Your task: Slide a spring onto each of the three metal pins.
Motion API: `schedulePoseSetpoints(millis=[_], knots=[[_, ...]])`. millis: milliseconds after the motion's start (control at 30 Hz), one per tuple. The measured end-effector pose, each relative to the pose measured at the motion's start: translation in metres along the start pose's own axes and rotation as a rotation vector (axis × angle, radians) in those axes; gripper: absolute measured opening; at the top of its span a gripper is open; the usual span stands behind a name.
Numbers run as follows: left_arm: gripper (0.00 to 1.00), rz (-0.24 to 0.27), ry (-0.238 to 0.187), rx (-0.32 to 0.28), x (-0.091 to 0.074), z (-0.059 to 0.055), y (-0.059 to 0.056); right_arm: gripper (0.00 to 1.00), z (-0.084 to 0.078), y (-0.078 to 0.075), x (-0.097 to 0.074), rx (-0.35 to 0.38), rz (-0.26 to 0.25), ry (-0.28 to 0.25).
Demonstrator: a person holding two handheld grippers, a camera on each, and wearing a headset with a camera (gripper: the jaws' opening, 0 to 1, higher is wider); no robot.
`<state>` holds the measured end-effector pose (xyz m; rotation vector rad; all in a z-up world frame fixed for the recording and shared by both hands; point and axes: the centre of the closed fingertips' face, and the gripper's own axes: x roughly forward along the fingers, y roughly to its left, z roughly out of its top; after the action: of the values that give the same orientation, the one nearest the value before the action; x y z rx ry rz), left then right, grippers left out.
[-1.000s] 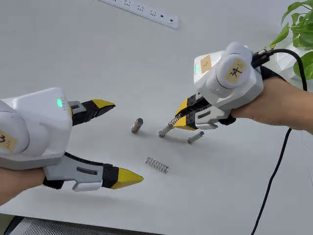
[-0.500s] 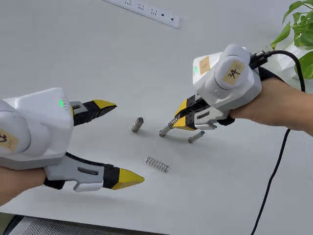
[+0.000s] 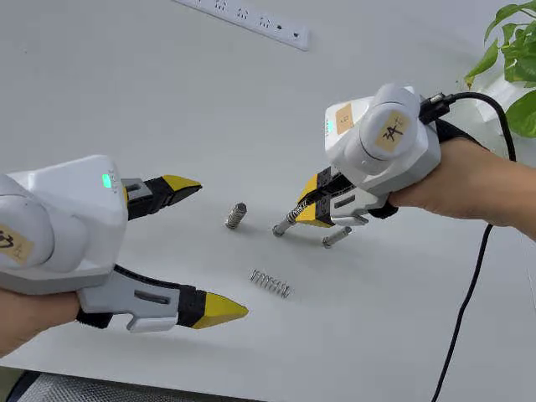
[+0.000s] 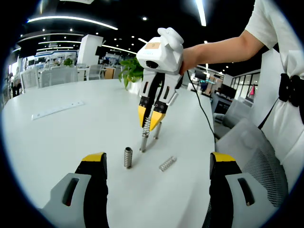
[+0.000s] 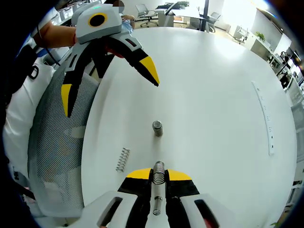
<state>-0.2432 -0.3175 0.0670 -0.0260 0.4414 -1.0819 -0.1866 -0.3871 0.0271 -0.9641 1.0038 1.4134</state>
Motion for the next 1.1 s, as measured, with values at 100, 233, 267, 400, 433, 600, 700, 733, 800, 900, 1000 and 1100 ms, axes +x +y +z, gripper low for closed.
schedulePoseSetpoints(millis=[100, 233, 267, 400, 433, 600, 700, 733, 800, 900, 1000, 1100], knots=[[0.88, -0.002, 0.001, -0.001, 0.001, 0.000, 0.000, 0.07, -0.001, 0.000, 0.002, -0.003, 0.004, 0.003], [0.88, -0.004, 0.000, -0.001, 0.001, 0.000, 0.000, 0.07, -0.002, -0.001, 0.004, -0.001, 0.005, 0.002], [0.88, -0.005, 0.001, -0.001, 0.001, 0.000, 0.000, 0.07, -0.002, -0.001, 0.005, -0.002, 0.005, 0.002], [0.88, -0.006, 0.001, -0.001, 0.001, -0.001, 0.000, 0.07, -0.003, -0.001, 0.007, -0.007, 0.005, 0.003], [0.88, -0.006, 0.002, 0.000, 0.001, -0.001, 0.001, 0.07, -0.003, -0.001, 0.008, -0.008, 0.007, 0.004], [0.87, -0.009, 0.005, -0.003, 0.001, -0.003, 0.000, 0.07, -0.003, -0.002, 0.011, -0.011, 0.003, 0.004], [0.87, -0.008, 0.005, -0.005, 0.001, -0.003, 0.000, 0.07, -0.003, -0.002, 0.013, -0.010, 0.003, 0.001], [0.87, -0.008, 0.004, -0.006, 0.001, -0.003, 0.000, 0.07, -0.003, -0.002, 0.014, -0.012, 0.002, 0.001], [0.87, -0.008, 0.005, -0.007, 0.001, -0.004, 0.000, 0.07, -0.004, -0.002, 0.016, -0.010, 0.005, 0.001], [0.87, -0.007, 0.006, -0.009, 0.001, -0.004, 0.000, 0.08, -0.005, -0.001, 0.018, -0.010, 0.003, 0.002], [0.86, -0.006, 0.006, -0.012, 0.001, -0.005, 0.000, 0.08, -0.004, -0.001, 0.020, -0.008, 0.003, -0.004], [0.86, -0.006, 0.005, -0.013, 0.001, -0.005, 0.000, 0.08, -0.006, -0.002, 0.023, -0.008, 0.002, -0.003]])
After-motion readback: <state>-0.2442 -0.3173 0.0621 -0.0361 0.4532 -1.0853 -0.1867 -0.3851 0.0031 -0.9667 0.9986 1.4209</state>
